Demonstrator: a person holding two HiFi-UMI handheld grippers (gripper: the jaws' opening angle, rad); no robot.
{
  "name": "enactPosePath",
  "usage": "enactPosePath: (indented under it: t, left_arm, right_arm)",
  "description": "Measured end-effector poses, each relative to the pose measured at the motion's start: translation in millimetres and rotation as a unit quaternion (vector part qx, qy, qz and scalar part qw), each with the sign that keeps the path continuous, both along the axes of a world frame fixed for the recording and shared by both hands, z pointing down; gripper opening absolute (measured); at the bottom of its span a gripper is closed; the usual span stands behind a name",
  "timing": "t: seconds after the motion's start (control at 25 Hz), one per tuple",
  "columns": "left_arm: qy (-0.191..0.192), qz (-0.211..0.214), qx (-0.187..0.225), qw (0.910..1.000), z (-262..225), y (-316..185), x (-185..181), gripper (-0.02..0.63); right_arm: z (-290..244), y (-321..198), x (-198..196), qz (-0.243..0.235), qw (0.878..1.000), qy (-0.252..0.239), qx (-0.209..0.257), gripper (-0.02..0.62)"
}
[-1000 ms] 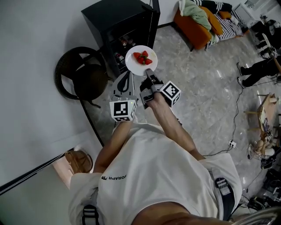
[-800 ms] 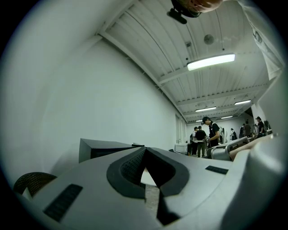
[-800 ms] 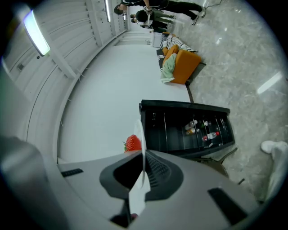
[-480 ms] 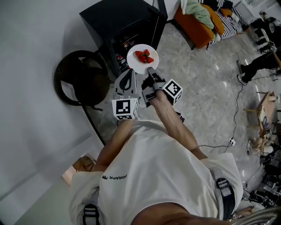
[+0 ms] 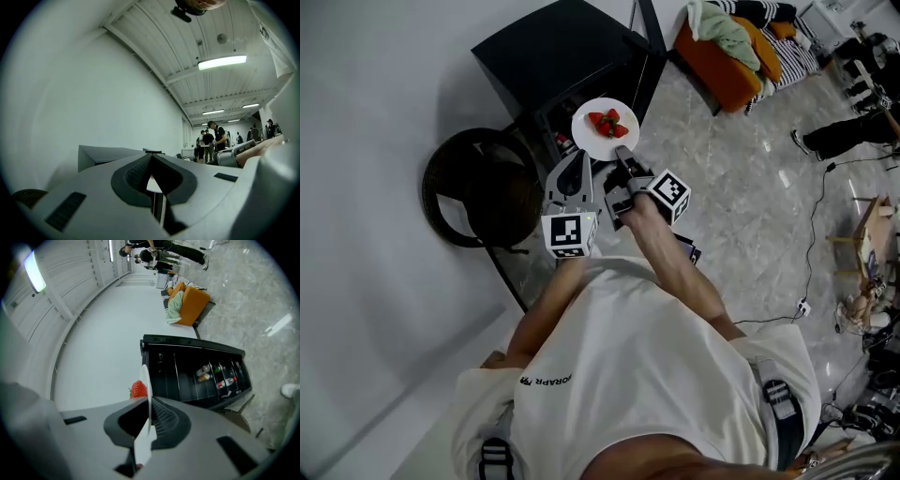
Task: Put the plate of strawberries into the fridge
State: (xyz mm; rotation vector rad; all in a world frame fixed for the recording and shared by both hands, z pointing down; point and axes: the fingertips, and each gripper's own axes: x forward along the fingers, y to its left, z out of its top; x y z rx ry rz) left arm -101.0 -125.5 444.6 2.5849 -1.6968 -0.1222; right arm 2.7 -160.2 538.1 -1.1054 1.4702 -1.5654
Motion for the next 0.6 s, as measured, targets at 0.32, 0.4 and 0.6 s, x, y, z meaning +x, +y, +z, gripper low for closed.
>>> enactPosePath:
  t: [0.32, 0.4, 0.6]
  left_arm:
    - [-0.006, 0.012, -0.011, 0.9999, 9, -37, -16, 0.002]
    - [-0.006, 0.012, -0.012, 0.9998, 10, -42, -19, 0.002]
    - [-0.012, 0.013, -0.018, 0.9997, 17, -44, -22, 0.002]
  right_arm:
    - [8, -33, -14, 0.012, 1.0, 0.004, -0.005, 0.02]
    - [10, -39, -15, 0.015, 1.0, 0.005, -0.007, 0.02]
    - [17, -40, -15, 0.019, 1.0, 0.002, -0.013, 0.02]
